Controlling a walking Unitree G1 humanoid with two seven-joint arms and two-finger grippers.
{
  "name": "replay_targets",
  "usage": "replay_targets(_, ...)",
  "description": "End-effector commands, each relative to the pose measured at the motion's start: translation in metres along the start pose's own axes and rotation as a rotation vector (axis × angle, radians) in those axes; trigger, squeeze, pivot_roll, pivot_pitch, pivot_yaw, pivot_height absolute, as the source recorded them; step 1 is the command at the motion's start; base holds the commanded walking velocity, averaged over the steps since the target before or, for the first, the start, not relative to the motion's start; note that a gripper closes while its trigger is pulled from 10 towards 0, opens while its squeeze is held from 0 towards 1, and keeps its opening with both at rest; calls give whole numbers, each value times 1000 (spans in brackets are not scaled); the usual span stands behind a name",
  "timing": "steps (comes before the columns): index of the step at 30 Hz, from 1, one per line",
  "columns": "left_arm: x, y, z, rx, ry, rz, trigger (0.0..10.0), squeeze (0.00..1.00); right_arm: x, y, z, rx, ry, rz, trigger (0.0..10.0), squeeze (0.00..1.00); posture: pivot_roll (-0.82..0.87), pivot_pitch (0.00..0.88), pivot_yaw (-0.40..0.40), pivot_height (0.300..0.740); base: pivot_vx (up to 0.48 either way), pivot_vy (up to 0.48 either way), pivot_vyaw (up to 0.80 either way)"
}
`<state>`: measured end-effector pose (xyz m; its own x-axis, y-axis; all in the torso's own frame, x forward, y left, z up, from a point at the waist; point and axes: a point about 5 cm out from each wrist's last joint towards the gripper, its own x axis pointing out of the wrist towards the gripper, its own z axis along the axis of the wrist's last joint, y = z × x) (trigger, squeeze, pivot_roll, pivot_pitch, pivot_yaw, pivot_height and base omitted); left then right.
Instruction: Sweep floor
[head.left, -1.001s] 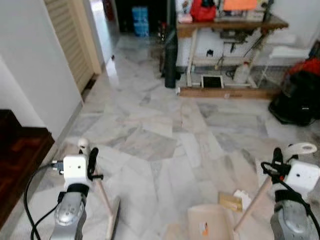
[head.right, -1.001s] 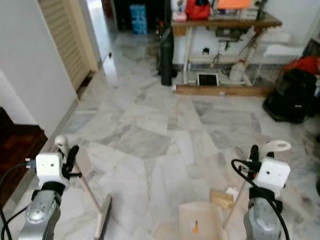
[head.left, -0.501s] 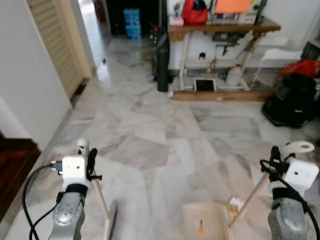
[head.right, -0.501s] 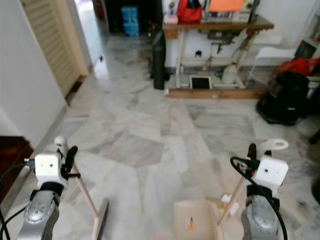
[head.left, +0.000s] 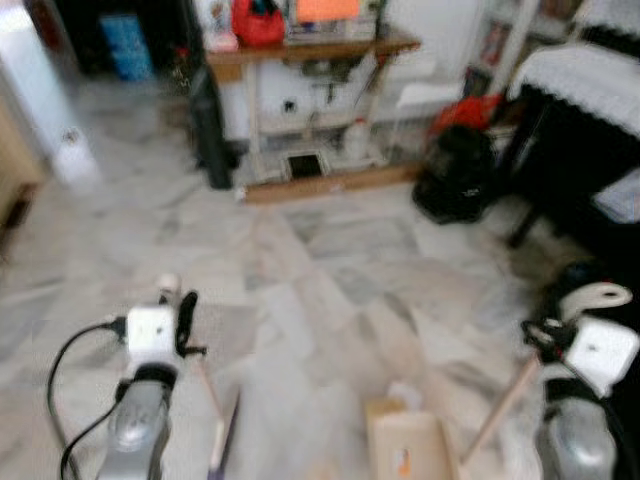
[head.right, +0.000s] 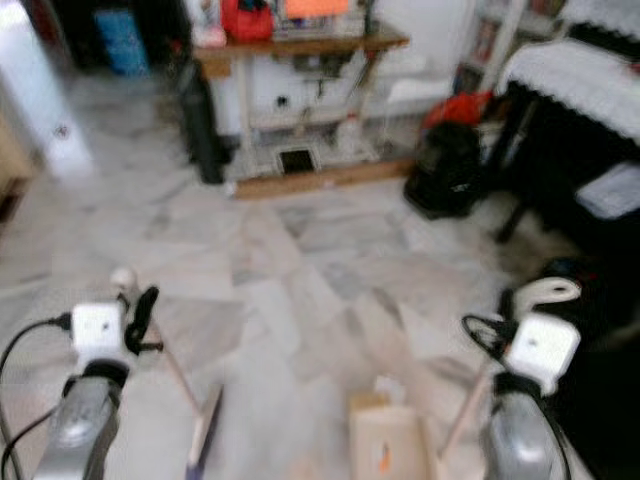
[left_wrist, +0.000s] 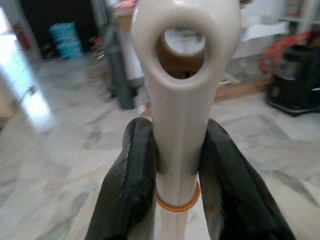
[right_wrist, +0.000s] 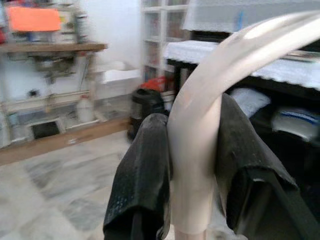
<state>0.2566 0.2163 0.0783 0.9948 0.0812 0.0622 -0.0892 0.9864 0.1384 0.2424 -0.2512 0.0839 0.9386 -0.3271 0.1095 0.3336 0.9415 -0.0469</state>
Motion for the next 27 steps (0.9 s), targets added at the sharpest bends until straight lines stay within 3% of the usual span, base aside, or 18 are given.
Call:
replay_targets(1, 4, -2, 8, 7, -39, -3, 10000, 0, 4, -4, 10, -8, -53, -12, 10000, 0, -44, 0, 2, 740, 296, 0, 0)
replay_targets(27, 5, -4, 8, 0, -41, -4, 10000, 0, 5, 1, 10, -24, -50, 8, 10000, 0, -43, 0, -3, 740, 296, 0, 0)
